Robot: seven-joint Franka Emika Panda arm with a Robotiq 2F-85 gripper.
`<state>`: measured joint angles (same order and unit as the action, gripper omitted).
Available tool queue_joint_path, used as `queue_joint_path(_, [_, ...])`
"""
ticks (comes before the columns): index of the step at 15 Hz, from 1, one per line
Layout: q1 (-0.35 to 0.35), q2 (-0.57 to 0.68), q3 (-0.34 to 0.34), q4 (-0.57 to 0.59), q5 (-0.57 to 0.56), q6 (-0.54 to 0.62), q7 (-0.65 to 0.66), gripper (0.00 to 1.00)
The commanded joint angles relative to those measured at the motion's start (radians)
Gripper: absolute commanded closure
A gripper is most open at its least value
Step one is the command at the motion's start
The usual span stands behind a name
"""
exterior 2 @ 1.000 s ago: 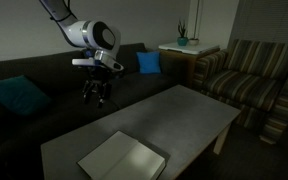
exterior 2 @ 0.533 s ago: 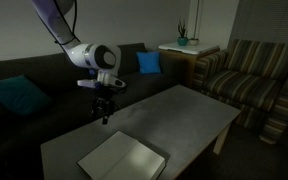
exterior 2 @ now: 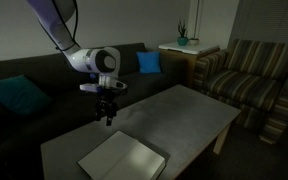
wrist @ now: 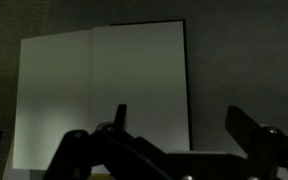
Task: Close the book
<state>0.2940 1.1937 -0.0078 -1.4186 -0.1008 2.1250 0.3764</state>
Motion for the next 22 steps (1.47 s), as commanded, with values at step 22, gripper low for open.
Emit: queue_joint_path(22, [0.213,0.285,-0.219,0.157,-0.135,0.339,0.149,0.00])
